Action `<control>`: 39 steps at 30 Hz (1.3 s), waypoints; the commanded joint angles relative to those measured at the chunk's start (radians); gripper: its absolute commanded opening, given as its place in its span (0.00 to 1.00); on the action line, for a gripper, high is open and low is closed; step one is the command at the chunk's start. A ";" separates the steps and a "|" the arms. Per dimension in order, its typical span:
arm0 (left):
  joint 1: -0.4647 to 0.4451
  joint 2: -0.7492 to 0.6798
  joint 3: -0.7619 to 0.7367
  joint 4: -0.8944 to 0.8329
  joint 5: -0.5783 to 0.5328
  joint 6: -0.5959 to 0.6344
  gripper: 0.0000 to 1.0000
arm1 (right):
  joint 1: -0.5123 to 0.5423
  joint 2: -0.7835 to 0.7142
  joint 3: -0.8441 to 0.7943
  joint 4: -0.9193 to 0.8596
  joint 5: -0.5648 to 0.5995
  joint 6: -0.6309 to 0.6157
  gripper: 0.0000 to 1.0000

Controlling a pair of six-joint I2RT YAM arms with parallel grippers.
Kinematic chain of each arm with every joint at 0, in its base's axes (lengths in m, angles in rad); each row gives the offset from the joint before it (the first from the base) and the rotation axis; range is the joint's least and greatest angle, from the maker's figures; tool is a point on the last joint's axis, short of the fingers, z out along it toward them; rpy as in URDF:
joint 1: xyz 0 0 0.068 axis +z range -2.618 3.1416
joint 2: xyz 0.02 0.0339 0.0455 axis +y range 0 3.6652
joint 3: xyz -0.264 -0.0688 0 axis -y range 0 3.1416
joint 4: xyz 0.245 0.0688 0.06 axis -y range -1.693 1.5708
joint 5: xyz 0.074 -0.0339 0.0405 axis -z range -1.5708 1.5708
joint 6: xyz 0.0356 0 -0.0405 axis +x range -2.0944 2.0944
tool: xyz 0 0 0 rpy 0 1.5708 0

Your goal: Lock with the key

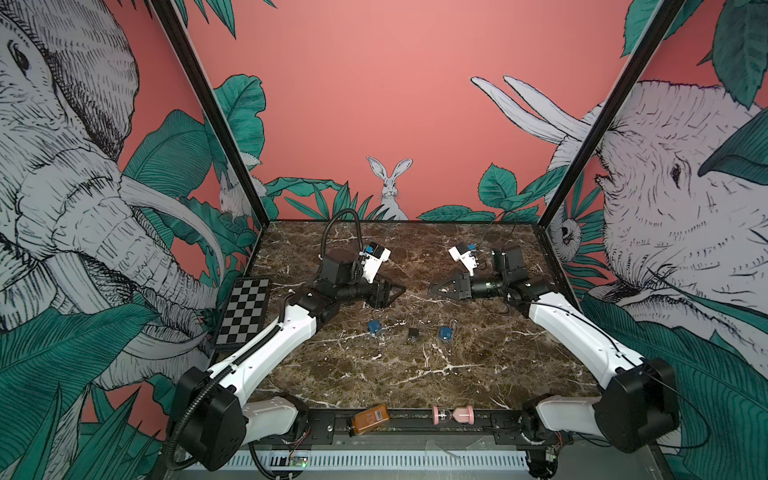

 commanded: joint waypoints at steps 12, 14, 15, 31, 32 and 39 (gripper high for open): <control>-0.060 0.089 -0.064 0.429 0.278 -0.145 0.65 | 0.000 -0.054 -0.102 0.258 -0.141 0.198 0.00; -0.066 0.108 -0.057 0.448 0.288 -0.159 0.64 | 0.000 -0.061 -0.104 0.257 -0.137 0.201 0.00; -0.068 0.120 -0.054 0.457 0.299 -0.167 0.63 | -0.001 -0.063 -0.104 0.258 -0.134 0.202 0.00; -0.068 0.154 -0.043 0.516 0.339 -0.284 0.27 | 0.001 -0.087 -0.097 0.240 -0.082 0.165 0.00; -0.067 0.153 -0.042 0.513 0.336 -0.286 0.25 | 0.001 -0.088 -0.097 0.238 -0.082 0.162 0.00; -0.068 0.139 -0.047 0.488 0.328 -0.292 0.17 | 0.001 -0.115 -0.100 0.199 -0.028 0.106 0.00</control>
